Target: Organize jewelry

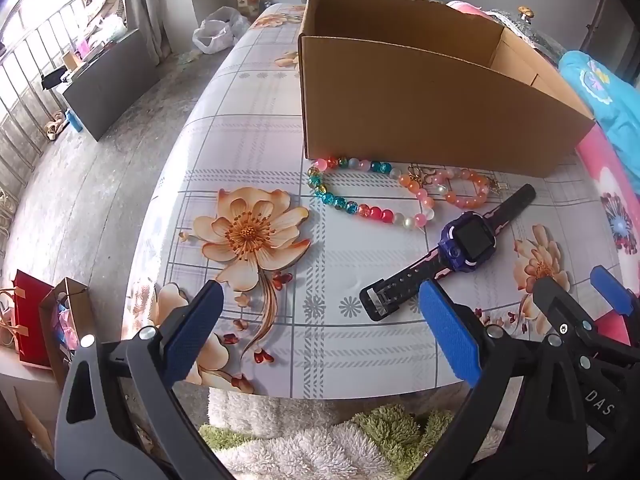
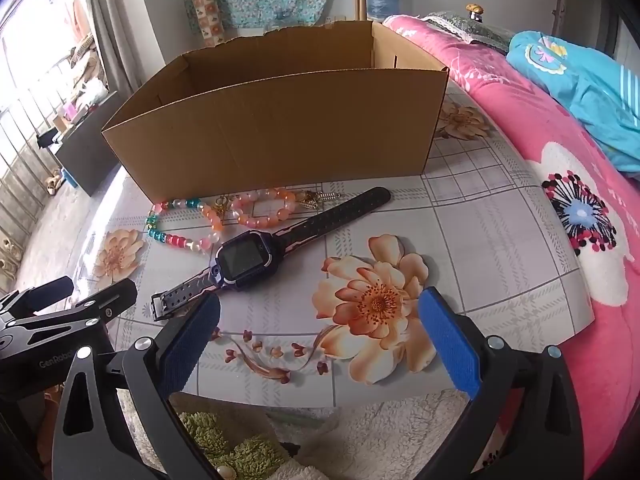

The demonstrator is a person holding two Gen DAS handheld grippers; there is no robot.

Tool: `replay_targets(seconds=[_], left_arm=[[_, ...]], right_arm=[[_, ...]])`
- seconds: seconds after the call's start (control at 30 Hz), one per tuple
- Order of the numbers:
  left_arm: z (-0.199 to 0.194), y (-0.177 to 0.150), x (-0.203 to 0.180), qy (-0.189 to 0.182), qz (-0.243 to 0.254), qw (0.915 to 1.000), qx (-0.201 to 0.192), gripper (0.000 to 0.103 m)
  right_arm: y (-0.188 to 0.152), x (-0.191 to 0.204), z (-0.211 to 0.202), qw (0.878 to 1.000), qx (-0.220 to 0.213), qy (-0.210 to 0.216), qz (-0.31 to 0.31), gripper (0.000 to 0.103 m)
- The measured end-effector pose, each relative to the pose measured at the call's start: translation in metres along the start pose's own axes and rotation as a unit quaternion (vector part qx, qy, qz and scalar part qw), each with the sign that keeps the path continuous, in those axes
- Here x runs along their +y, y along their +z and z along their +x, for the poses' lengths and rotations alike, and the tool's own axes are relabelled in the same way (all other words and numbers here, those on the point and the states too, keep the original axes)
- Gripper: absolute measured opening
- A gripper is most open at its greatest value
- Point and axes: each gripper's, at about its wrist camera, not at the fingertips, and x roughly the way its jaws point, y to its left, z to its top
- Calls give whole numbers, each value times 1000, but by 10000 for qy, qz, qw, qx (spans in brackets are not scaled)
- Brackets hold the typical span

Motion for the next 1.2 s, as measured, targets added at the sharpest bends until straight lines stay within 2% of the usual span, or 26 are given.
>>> replay_targets(seconds=[1.2], left_arm=[[10, 1, 5, 93, -72, 9999, 79, 95]], right_arm=[[3, 1, 1, 10000, 31, 86, -3, 97]])
